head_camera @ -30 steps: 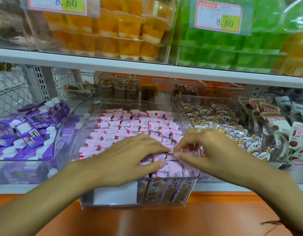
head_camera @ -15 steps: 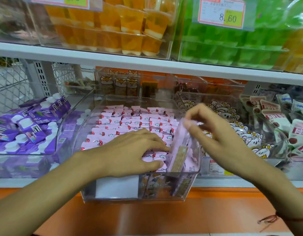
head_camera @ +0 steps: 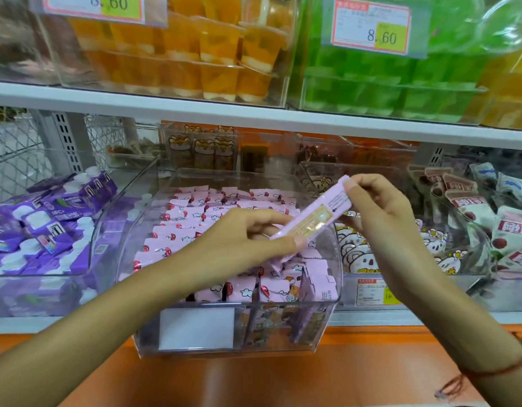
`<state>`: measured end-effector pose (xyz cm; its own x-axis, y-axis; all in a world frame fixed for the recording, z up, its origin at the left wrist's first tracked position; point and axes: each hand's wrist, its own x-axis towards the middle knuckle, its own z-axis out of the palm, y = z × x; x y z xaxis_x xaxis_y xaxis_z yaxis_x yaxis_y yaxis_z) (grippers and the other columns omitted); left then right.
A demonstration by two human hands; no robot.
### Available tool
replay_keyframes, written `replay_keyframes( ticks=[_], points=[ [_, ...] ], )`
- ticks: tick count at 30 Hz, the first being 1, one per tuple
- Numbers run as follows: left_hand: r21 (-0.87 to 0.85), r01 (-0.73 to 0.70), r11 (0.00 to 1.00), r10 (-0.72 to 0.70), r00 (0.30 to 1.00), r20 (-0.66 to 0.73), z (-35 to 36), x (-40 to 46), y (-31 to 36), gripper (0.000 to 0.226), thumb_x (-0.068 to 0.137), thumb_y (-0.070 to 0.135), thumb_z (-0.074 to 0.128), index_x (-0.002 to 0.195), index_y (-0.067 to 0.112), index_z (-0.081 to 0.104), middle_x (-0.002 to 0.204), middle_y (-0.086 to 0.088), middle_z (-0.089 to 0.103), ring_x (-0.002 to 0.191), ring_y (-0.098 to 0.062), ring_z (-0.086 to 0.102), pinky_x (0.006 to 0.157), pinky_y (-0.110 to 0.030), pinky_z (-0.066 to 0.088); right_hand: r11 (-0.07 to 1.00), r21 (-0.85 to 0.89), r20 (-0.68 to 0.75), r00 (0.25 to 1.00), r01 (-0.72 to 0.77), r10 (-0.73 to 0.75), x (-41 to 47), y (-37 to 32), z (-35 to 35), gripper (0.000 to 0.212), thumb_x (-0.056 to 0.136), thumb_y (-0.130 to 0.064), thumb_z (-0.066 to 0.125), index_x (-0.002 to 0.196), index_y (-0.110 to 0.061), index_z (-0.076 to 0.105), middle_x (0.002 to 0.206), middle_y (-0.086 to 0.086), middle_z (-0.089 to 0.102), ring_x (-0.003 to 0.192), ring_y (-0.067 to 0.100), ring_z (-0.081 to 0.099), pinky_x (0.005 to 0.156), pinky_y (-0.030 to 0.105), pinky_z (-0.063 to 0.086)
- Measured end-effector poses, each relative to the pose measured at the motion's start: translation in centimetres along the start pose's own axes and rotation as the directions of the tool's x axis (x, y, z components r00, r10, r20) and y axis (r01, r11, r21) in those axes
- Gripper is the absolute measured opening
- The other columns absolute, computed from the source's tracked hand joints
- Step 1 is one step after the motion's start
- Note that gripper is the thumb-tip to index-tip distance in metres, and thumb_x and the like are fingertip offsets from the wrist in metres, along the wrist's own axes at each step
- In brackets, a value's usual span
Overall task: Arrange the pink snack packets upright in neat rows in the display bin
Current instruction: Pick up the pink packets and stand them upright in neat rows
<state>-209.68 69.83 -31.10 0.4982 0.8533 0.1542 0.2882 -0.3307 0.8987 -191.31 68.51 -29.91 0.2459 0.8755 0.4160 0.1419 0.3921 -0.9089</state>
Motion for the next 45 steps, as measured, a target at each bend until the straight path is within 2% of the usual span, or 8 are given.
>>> replay_keyframes(
  ticks=[5, 8, 11, 15, 23, 27, 36, 45],
  points=[
    [-0.230, 0.186, 0.955, -0.206, 0.976, -0.070, -0.7, 0.4, 0.1, 0.018, 0.074, 0.055, 0.064, 0.081, 0.043, 0.075, 0.078, 0.008, 0.074, 0.061, -0.002, 0.065, 0.051, -0.016, 0.045, 0.693, -0.522, 0.315, 0.867, 0.498, -0.386, -0.6, -0.7, -1.1, 0.046, 0.082, -0.027, 0.062, 0.126, -0.025, 0.048, 0.123, -0.007, 0.050, 0.119, 0.009, 0.043, 0.101, 0.023, 0.033],
    [-0.222, 0.200, 0.954, -0.219, 0.973, -0.065, -0.5, 0.5, 0.1, 0.032, 0.074, 0.062, 0.059, 0.079, 0.037, 0.077, 0.072, 0.006, 0.074, 0.053, -0.002, 0.063, 0.041, -0.013, 0.040, 0.429, -0.597, 0.597, 0.733, 0.678, -0.327, -1.1, -0.5, -0.8, 0.057, 0.077, -0.031, 0.069, 0.131, -0.027, 0.051, 0.134, -0.006, 0.044, 0.127, 0.015, 0.034, 0.105, 0.034, 0.029],
    [-0.287, 0.212, 0.934, -0.235, 0.971, -0.049, -0.7, 0.7, 0.0, 0.064, 0.073, 0.074, 0.040, 0.085, 0.021, 0.074, 0.075, -0.005, 0.075, 0.051, -0.007, 0.063, 0.041, -0.012, 0.041, 0.550, -0.558, 0.550, 0.773, 0.621, -0.315, -0.9, -0.4, -0.5, 0.035, 0.082, -0.028, 0.071, 0.116, -0.026, 0.064, 0.107, -0.008, 0.061, 0.101, 0.015, 0.052, 0.086, 0.033, 0.042],
    [-0.127, 0.096, 0.987, -0.107, 0.991, -0.085, -1.5, 0.5, -0.8, 0.060, 0.076, 0.069, 0.037, 0.084, 0.021, 0.072, 0.078, -0.003, 0.074, 0.058, -0.004, 0.064, 0.047, -0.013, 0.047, 0.984, -0.136, 0.375, 0.925, 0.117, -0.058, -0.2, -0.6, -1.2, 0.030, 0.074, -0.030, 0.069, 0.102, -0.019, 0.065, 0.078, -0.012, 0.069, 0.078, 0.008, 0.067, 0.071, 0.019, 0.053],
    [0.367, -0.216, 0.905, 0.153, 0.969, 0.192, -1.3, -0.4, -3.5, 0.020, 0.079, 0.048, 0.069, 0.098, 0.040, 0.068, 0.092, 0.027, 0.063, 0.085, 0.006, 0.056, 0.072, -0.007, 0.039, 0.997, 0.010, 0.352, 0.933, -0.079, 0.070, -0.3, 0.9, -1.8, 0.063, 0.077, -0.027, 0.064, 0.133, -0.034, 0.036, 0.104, -0.003, 0.068, 0.082, 0.012, 0.071, 0.066, 0.020, 0.054],
    [0.478, -0.205, 0.854, 0.135, 0.975, 0.177, -1.7, -0.4, -3.5, 0.022, 0.076, 0.060, 0.064, 0.087, 0.042, 0.070, 0.094, 0.021, 0.064, 0.089, -0.004, 0.060, 0.079, -0.037, 0.049, 0.998, -0.055, 0.428, 0.904, 0.028, -0.001, -1.4, 1.4, -0.7, 0.046, 0.079, -0.028, 0.062, 0.119, -0.029, 0.041, 0.101, -0.012, 0.060, 0.076, 0.008, 0.069, 0.069, 0.021, 0.055],
    [0.503, -0.208, 0.839, 0.133, 0.974, 0.181, -2.1, -0.7, -3.1, 0.020, 0.075, 0.056, 0.067, 0.083, 0.037, 0.069, 0.089, 0.023, 0.066, 0.083, -0.005, 0.062, 0.074, -0.040, 0.051, 0.628, -0.565, 0.591, 0.794, 0.535, -0.144, -1.4, -0.3, -2.5, 0.027, 0.069, -0.035, 0.079, 0.092, -0.029, 0.066, 0.103, -0.014, 0.056, 0.095, 0.002, 0.053, 0.079, 0.015, 0.041],
    [0.561, -0.196, 0.804, 0.151, 0.980, 0.126, -2.0, -0.7, -3.3, 0.024, 0.074, 0.061, 0.062, 0.085, 0.040, 0.064, 0.081, 0.017, 0.065, 0.075, -0.007, 0.059, 0.068, -0.038, 0.051, 0.303, -0.623, 0.743, 0.667, 0.721, -0.059, -3.5, 0.3, -0.6, 0.023, 0.089, -0.040, 0.051, 0.102, -0.033, 0.068, 0.095, -0.011, 0.068, 0.096, 0.010, 0.049, 0.068, 0.020, 0.018]
  ],
)
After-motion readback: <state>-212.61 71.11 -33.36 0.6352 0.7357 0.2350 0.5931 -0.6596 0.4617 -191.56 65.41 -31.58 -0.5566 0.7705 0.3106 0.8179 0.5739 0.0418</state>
